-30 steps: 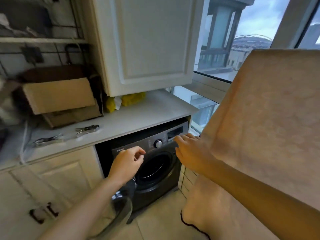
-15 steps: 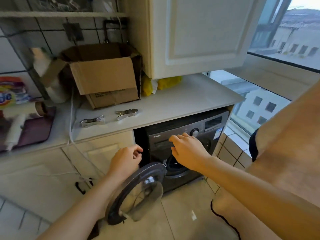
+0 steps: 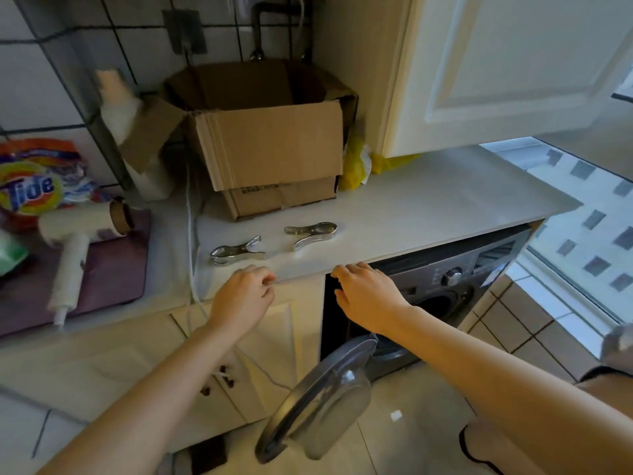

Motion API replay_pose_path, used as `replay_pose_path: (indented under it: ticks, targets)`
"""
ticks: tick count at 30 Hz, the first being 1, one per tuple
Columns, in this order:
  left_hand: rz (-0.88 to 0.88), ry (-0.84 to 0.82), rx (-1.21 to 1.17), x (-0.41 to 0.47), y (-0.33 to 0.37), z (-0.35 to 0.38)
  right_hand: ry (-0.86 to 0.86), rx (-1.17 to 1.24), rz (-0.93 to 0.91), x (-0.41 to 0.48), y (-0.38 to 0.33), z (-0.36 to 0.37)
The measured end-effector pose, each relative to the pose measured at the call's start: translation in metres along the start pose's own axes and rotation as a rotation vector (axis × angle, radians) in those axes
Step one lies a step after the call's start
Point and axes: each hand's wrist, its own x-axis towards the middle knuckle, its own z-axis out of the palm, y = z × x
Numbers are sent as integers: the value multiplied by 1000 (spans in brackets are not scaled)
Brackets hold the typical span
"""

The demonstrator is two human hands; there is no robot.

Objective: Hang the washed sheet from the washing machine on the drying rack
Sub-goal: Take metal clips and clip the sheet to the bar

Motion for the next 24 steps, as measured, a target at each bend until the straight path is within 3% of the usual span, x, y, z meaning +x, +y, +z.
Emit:
replay_pose_path:
  ticks: [8,13,17,24]
  targets:
    - [28,52,177,55,-33,1,-4,-50,-50,70,-1,12]
    - [-61,-72,280,78,-49,8,-5,-67,-65,111,3,21]
    - [-205,-62,171,89,-57,7,-64,-75,-88,137,10,32]
    - [-245,66,17,94,-65,11,-94,-128,-115,162,22,37]
